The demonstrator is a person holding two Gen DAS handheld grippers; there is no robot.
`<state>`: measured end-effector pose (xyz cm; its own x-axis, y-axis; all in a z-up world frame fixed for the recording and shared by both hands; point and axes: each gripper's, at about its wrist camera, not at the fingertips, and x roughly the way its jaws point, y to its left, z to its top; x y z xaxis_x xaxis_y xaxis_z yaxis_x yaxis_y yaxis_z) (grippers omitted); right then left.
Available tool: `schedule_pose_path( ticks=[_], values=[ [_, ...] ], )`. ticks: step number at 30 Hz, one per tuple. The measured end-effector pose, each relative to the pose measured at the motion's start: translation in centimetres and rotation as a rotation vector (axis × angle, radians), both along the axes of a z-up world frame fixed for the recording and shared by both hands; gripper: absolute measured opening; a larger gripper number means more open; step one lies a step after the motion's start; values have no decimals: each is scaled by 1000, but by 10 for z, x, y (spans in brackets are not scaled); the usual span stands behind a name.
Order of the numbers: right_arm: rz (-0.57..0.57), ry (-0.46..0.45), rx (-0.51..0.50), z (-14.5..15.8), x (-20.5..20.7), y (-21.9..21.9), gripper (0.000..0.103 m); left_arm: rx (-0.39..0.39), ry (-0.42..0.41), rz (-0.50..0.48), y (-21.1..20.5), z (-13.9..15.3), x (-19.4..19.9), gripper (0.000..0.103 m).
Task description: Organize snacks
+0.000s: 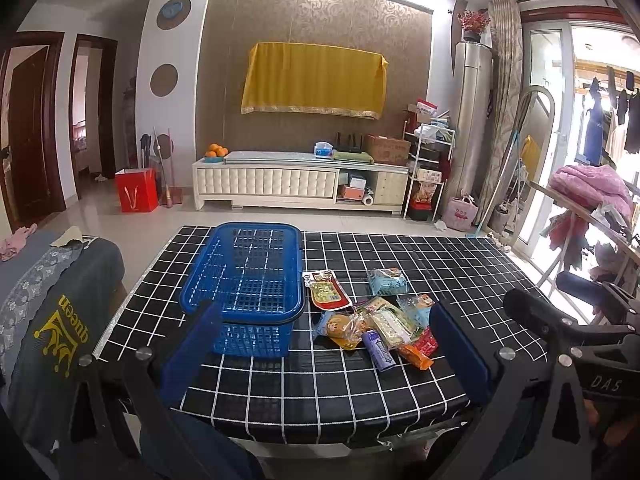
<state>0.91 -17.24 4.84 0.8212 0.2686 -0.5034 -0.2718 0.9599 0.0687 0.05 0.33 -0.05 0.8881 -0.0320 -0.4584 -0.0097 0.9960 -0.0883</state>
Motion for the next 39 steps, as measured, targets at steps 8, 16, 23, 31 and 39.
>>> schedule_pose_path(
  ticks=[8,16,23,31,39],
  values=[
    [9,12,1,-1,1,1,103,-8,8,1,3,-2,0,103],
    [17,20,-3,-2,1,2,103,-4,13,4,4,-2,-1,103],
    [19,23,-7,-2,0,3,103,-7,18,4,4,-2,-3,103],
    [24,27,-1,-2,0,4,103,-9,20,4,7,-3,-4,103],
    [27,24,-5,-2,-2,4,103,-5,21,8,7,-3,-5,103]
  ],
)
